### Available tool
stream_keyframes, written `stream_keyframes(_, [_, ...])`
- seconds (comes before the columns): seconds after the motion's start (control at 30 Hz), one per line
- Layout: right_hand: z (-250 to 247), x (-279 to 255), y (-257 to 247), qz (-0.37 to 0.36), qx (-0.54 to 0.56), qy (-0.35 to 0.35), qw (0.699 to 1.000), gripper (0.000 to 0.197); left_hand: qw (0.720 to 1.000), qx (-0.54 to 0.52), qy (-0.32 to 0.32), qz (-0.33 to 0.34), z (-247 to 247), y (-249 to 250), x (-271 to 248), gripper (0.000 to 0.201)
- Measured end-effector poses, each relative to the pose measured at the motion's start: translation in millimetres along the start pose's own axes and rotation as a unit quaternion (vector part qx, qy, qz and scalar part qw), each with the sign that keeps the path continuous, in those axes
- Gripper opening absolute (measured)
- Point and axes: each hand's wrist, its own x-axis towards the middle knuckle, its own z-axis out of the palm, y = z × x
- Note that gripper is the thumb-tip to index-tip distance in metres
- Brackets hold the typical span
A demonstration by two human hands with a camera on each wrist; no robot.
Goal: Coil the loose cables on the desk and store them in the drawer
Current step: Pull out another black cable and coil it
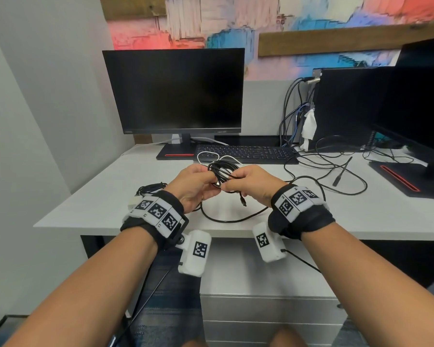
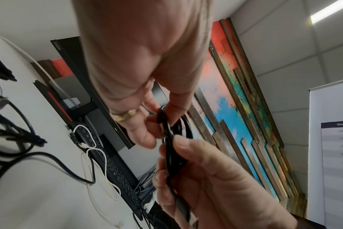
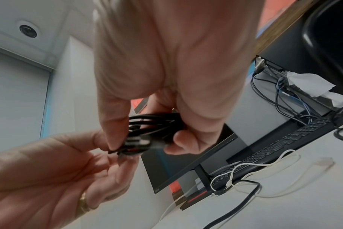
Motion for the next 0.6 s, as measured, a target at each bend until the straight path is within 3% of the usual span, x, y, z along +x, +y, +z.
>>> stream_keyframes(0.13, [2.9,-0.4,-1.5,0.01,0.001,0.005,1.0,0.011,1.0,0.024,0.004,0.003,-1.0,0.6,-0.1,0.016])
stream_keyframes(0.2, [3.3,-1.1,-4.4,0.012,0.008,0.008,1.0,0.003,1.0,0.03,0.005,0.003,-2.4,0.7,-0.8,0.016])
stream_keyframes(0.33, [2.8,-0.9,-6.7,0.017,-0.01,0.011,1.0,0.018,0.999,0.036,0.017,0.013,-4.3,-0.9,-2.2,0.017])
stream_keyframes(0.6, [8.6,3.0,-2.2,0.049,0.004,0.034,0.998,0.009,0.999,0.033,0.031,0.023,-5.0,-3.1,-2.1,0.016])
